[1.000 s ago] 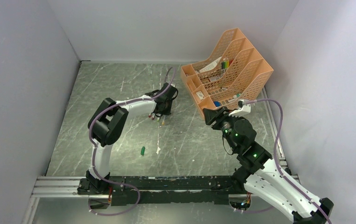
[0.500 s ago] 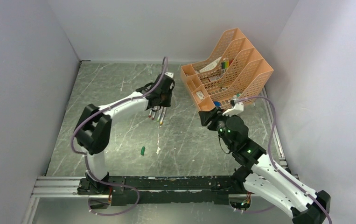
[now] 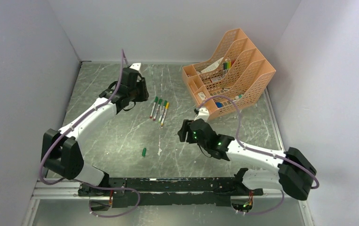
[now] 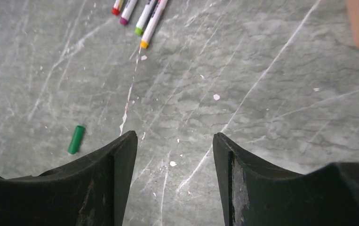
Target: Insert the pens into the pen caps
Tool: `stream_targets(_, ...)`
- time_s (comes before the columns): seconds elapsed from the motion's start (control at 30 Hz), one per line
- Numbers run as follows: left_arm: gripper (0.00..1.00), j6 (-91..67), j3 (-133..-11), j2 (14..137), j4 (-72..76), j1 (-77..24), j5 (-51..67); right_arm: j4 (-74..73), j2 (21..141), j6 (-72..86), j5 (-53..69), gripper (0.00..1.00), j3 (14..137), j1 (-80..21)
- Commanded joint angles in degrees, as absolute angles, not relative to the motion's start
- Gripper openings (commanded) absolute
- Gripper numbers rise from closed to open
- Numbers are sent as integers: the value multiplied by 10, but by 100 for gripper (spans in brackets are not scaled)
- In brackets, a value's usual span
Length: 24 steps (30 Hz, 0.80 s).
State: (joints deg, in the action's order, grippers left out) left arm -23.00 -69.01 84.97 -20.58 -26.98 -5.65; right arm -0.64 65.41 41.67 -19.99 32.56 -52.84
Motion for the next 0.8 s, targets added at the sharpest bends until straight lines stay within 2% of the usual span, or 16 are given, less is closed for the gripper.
stream_targets(0.0,40,-239,-658,814,-209,-234,2,25,701,431,-223,60,358,-550)
stream_targets(0.03,40,-240,-651,808,-206,-228,15,24,710,429,-222,59,362,-551)
stream_targets(0.07,40,-242,-644,801,-203,-223,24,21,717,427,-223,54,367,-551)
stream_targets(0.1,40,-244,-639,794,-201,-217,32,12,721,428,-230,43,372,-552)
stream_targets(0.13,37,-246,-632,788,-200,-210,37,-5,721,430,-241,26,378,-552)
stream_targets(0.2,29,-247,-619,772,-197,-193,46,-27,710,427,-264,2,384,-551)
stream_targets(0.23,24,-247,-614,766,-198,-185,50,-38,699,424,-279,0,385,-551)
stream_targets(0.3,8,-242,-606,754,-200,-170,53,-55,671,416,-302,0,388,-545)
stream_targets(0.43,7,-231,-589,730,-203,-158,37,-78,600,406,-316,0,378,-503)
stream_targets(0.5,7,-226,-579,717,-202,-154,38,-92,559,403,-312,10,370,-474)
stream_targets(0.57,13,-222,-569,696,-196,-148,41,-110,517,400,-308,17,363,-442)
stream_targets(0.7,22,-216,-592,668,-227,-126,-15,-137,451,355,-301,27,353,-385)
stream_targets(0.77,24,-219,-622,674,-256,-109,-49,-151,446,336,-300,31,361,-363)
